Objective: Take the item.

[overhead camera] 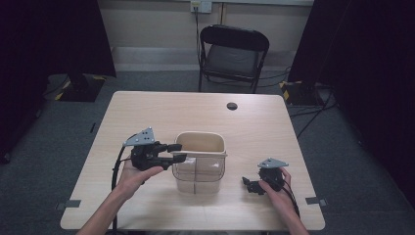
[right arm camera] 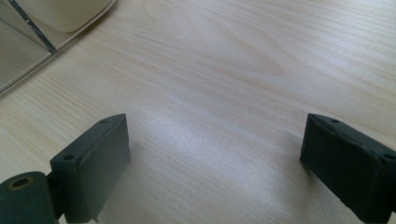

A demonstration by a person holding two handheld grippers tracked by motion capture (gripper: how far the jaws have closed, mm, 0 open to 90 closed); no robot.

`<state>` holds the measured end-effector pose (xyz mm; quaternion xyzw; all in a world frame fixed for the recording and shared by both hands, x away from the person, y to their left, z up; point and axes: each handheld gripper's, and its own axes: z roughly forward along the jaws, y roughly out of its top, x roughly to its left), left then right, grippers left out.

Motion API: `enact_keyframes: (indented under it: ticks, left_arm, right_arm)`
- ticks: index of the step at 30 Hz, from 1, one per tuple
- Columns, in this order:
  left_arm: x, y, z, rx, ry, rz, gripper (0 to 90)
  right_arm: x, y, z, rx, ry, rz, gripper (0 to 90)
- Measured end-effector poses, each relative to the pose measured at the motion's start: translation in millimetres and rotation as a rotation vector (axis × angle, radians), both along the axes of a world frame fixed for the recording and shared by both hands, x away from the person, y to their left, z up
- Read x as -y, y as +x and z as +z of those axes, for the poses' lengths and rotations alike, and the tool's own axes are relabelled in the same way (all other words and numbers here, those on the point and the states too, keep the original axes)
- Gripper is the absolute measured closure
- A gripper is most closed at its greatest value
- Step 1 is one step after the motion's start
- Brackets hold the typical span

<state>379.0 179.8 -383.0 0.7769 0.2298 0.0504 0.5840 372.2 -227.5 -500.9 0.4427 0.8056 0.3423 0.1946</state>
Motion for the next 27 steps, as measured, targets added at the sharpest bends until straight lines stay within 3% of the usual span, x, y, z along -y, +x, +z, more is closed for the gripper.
enact_keyframes:
  ticks: [27]
  left_arm:
    - [0.5, 6.4, 1.0, -0.008, -0.009, 0.004, 56.0]
  right_arm:
    - [0.0, 0.0, 0.0, 0.0, 0.0, 0.0, 7.5]
